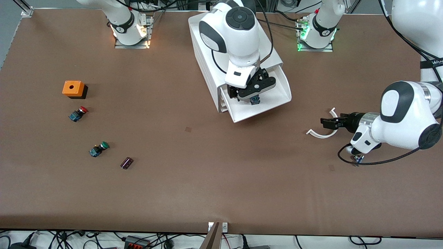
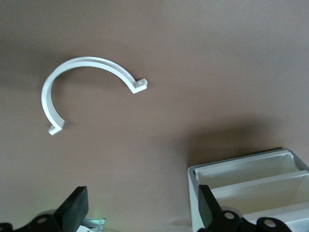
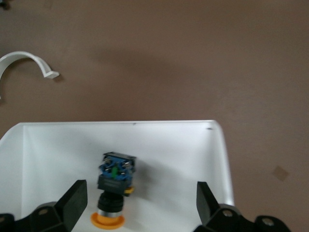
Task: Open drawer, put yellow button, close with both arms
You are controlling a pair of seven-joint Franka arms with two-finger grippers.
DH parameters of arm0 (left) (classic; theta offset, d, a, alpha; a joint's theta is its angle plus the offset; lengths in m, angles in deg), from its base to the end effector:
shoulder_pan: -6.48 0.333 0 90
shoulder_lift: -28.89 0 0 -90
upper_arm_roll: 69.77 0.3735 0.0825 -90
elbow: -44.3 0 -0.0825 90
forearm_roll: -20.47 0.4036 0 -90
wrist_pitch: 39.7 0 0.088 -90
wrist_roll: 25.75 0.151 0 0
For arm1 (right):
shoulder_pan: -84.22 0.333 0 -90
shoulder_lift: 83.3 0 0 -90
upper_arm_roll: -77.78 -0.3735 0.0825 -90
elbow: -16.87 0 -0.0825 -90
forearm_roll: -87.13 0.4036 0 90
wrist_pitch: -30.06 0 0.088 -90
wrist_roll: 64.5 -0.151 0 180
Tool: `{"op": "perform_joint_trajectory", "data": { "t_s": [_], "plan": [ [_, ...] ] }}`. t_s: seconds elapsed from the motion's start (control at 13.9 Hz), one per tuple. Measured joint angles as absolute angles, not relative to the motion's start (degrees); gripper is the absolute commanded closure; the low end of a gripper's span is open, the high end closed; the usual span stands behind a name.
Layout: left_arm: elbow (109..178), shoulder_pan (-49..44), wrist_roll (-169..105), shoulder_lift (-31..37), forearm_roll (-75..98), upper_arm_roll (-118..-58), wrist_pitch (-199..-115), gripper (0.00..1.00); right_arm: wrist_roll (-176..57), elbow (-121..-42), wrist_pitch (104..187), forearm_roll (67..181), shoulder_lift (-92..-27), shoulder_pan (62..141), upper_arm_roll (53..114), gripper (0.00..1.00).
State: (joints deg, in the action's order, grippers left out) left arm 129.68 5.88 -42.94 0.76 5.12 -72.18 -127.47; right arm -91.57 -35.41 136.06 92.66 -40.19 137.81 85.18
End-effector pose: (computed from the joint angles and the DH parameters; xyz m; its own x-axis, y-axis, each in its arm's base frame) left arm 0.6651 -0.0718 0.3700 0.8417 0.2257 -0.4905 0.3230 -0.9385 0.1224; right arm 0.5421 0.6406 0.4638 0.9262 0.3393 0.1643 0.3569 -0.9295 -0.0929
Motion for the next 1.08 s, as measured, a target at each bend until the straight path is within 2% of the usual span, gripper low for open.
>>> {"op": "perform_joint_trajectory", "data": {
  "t_s": [0.29, 0.57, 0.86, 1.08],
  "plan": [
    [129.87, 0.20, -55.54, 1.05, 5.12, -73.08, -132.70, 0.00, -91.51, -34.60, 130.02, 92.48, -43.15, 128.66, 85.93, 0.00],
    [131.10, -7.44, -67.40, 1.03, 5.12, -73.52, -138.55, 0.00, -86.96, -35.34, 123.56, 92.31, -43.16, 114.84, 85.99, 0.00],
    [136.23, -12.31, -69.52, 1.52, 5.13, -73.83, -145.62, 0.00, -82.02, -35.84, 121.25, 92.51, -43.07, 103.42, 85.75, 0.00],
    [140.61, -12.73, -69.87, 3.89, 5.13, -75.51, -147.46, 0.00, -80.72, -35.85, 118.48, 92.60, -43.08, 99.38, 85.53, 0.00]
  ]
}}
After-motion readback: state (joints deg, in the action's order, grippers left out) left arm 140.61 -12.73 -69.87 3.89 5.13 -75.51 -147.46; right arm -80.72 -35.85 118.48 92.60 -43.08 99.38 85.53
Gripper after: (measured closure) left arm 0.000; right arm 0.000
